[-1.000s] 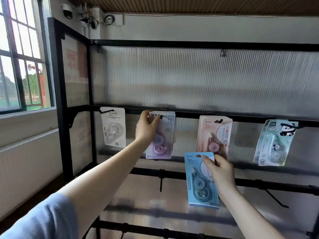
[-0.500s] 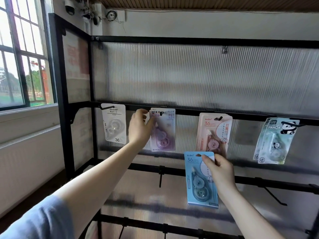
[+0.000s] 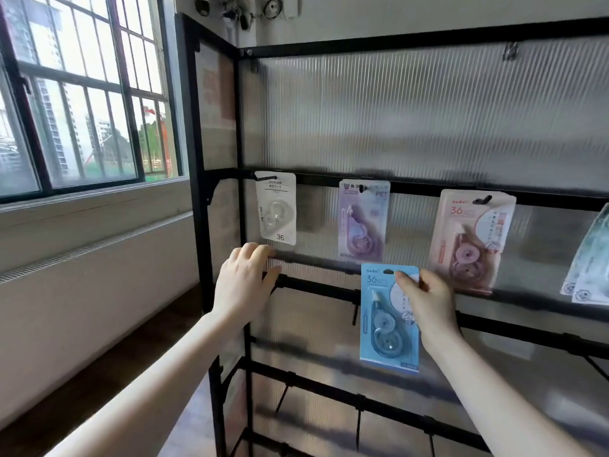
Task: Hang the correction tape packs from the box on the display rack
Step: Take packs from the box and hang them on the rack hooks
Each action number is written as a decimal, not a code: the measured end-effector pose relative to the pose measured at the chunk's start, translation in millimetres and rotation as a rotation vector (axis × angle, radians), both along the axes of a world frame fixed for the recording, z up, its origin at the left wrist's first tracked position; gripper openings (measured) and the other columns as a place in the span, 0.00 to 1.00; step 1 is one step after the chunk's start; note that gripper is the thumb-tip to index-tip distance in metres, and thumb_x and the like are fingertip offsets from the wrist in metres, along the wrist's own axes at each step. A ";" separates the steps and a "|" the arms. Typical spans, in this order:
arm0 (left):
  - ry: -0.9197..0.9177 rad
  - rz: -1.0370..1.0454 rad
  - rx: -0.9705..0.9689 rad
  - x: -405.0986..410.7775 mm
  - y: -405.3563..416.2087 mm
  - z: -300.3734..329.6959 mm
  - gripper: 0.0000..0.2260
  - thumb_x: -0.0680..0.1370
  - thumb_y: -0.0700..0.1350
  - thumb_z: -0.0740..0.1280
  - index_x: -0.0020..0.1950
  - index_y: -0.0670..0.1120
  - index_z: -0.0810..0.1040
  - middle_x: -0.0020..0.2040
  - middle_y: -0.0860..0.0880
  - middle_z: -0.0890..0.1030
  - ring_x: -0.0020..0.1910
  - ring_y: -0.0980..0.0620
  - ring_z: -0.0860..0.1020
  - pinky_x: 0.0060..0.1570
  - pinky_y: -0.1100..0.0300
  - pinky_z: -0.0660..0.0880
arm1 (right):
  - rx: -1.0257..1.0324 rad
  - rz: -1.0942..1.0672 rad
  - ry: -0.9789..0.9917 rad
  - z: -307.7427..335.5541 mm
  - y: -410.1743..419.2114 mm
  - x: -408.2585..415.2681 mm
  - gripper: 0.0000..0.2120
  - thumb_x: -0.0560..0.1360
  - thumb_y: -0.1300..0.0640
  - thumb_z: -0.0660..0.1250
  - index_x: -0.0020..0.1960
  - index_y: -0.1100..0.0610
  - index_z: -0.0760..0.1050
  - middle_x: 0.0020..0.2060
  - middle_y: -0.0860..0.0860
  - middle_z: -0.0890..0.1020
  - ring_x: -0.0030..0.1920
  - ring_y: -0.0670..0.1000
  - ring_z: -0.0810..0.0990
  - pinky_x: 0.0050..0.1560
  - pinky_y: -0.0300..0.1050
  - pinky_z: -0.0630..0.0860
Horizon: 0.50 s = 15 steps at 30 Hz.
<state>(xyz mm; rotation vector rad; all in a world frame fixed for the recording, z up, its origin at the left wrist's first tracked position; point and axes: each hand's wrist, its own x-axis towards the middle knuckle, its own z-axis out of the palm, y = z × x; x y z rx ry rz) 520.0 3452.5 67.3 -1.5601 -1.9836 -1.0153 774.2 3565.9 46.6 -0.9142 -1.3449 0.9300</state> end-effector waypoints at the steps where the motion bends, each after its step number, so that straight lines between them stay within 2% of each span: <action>1: -0.023 0.024 -0.019 -3.9 -9.1 -5.3 0.11 0.76 0.45 0.68 0.57 0.44 0.78 0.56 0.45 0.78 0.54 0.41 0.74 0.53 0.51 0.70 | -0.003 0.023 0.004 -1.9 -0.6 -8.0 0.14 0.74 0.59 0.70 0.41 0.70 0.72 0.33 0.60 0.76 0.35 0.53 0.73 0.39 0.46 0.67; 5: -0.076 0.094 -0.033 -18.2 -42.6 -22.2 0.12 0.77 0.47 0.67 0.57 0.44 0.79 0.57 0.46 0.78 0.55 0.43 0.74 0.53 0.53 0.70 | -0.018 0.093 -0.008 -10.7 -4.2 -42.3 0.14 0.73 0.56 0.70 0.43 0.68 0.73 0.38 0.63 0.81 0.37 0.55 0.77 0.40 0.47 0.70; 7: -0.016 0.132 -0.034 -25.0 -56.0 -29.4 0.11 0.76 0.49 0.66 0.55 0.45 0.79 0.53 0.47 0.79 0.52 0.47 0.74 0.50 0.58 0.70 | -0.010 0.107 -0.029 -13.6 -6.1 -60.4 0.12 0.73 0.56 0.70 0.42 0.66 0.75 0.39 0.62 0.82 0.40 0.59 0.81 0.40 0.50 0.75; 9: -0.038 0.162 -0.085 -32.6 -67.7 -36.6 0.16 0.74 0.53 0.61 0.55 0.46 0.79 0.53 0.47 0.79 0.52 0.48 0.74 0.50 0.59 0.69 | -0.008 0.123 -0.051 -15.5 -9.8 -77.7 0.11 0.73 0.56 0.70 0.42 0.64 0.75 0.40 0.61 0.83 0.43 0.62 0.82 0.42 0.55 0.78; 11: -0.134 0.199 -0.171 -39.3 -77.8 -42.9 0.19 0.74 0.55 0.59 0.59 0.46 0.78 0.57 0.48 0.77 0.56 0.46 0.74 0.53 0.56 0.69 | -0.004 0.149 -0.067 -19.2 -12.6 -94.2 0.14 0.73 0.55 0.71 0.42 0.67 0.74 0.41 0.63 0.82 0.40 0.62 0.81 0.39 0.51 0.75; 15: -0.119 0.247 -0.224 -54.6 -90.1 -57.1 0.14 0.78 0.50 0.65 0.61 0.47 0.76 0.60 0.48 0.76 0.59 0.46 0.73 0.55 0.57 0.68 | -0.027 0.199 -0.105 -26.6 -21.5 -125.1 0.15 0.73 0.55 0.70 0.43 0.69 0.73 0.39 0.62 0.82 0.37 0.58 0.79 0.38 0.45 0.71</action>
